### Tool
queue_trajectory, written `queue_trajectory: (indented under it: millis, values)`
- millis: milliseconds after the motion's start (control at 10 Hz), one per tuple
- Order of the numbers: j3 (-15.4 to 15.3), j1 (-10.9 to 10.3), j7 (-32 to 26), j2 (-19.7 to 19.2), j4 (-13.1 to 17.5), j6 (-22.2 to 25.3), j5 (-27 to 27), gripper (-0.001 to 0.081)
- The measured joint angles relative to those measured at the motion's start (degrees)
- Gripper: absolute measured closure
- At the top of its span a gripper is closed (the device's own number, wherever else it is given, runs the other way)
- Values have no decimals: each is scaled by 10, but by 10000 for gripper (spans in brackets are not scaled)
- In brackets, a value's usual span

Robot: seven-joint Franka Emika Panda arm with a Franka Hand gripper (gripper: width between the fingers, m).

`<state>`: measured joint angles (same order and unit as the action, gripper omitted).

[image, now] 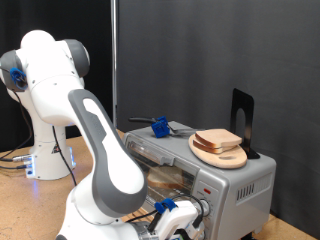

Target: Make a piece of toast with the oven

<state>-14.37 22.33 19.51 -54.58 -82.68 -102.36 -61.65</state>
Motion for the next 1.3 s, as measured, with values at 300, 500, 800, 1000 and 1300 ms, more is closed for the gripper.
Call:
queue_trajectory:
  millis: [300, 500, 800, 1000, 1300]
  values:
    - [-13, 0, -38, 0, -20, -23, -24, 124]
    - [-13, 1, -62, 0, -31, -29, -39, 136]
    - [-17, 1, -66, 8, -33, -26, -52, 496]
    - [-17, 1, -66, 9, -33, -26, -53, 608]
    - [-17, 1, -64, 9, -33, -26, -53, 607]
